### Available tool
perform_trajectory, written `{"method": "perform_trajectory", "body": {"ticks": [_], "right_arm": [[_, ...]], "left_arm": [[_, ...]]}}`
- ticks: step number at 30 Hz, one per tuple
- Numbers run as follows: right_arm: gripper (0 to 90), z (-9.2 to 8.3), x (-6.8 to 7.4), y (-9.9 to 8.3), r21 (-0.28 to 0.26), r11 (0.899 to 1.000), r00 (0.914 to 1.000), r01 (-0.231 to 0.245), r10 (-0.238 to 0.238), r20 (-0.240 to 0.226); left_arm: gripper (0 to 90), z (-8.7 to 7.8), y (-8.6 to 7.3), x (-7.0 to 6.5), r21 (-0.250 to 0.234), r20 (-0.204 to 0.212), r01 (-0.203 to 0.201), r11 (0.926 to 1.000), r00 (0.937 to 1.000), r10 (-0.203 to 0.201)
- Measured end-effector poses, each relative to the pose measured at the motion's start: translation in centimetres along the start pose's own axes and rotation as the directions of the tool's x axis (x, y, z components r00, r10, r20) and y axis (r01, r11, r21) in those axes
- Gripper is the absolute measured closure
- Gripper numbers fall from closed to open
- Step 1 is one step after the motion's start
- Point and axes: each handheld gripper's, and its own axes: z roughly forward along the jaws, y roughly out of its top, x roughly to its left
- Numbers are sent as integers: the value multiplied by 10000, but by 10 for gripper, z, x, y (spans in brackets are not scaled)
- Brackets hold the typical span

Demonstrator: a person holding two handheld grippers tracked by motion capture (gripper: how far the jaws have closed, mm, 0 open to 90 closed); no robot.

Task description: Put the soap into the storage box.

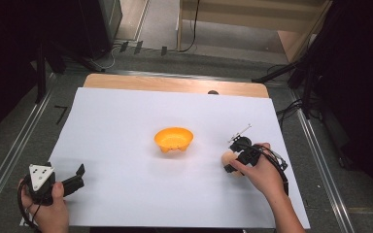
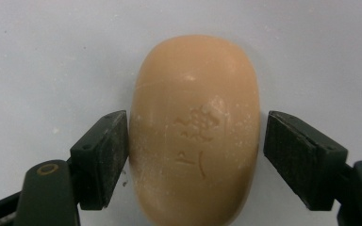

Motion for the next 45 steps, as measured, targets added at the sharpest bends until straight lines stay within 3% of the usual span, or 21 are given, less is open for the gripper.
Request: {"method": "perform_trajectory", "body": {"ticks": [10, 21, 27, 45], "right_arm": [[259, 3, -2, 1, 52, 9999, 9999, -141, 141, -70], [302, 4, 1, 1, 221, 9997, 9995, 43, -50, 318], [316, 5, 3, 6, 610, 9981, 9988, -6, -24, 485], [322, 5, 2, 3, 452, 9989, 9993, -123, 106, 370]], "left_arm": [[0, 0, 0, 0, 13, 16, 7, 10000, 10000, -7], [0, 0, 0, 0, 23, 35, -2, 10000, 10000, 2], [0, 0, 0, 0, 66, 23, -30, 10000, 10000, 30], [0, 1, 0, -1, 118, 0, -67, 9999, 10000, 67]]}}
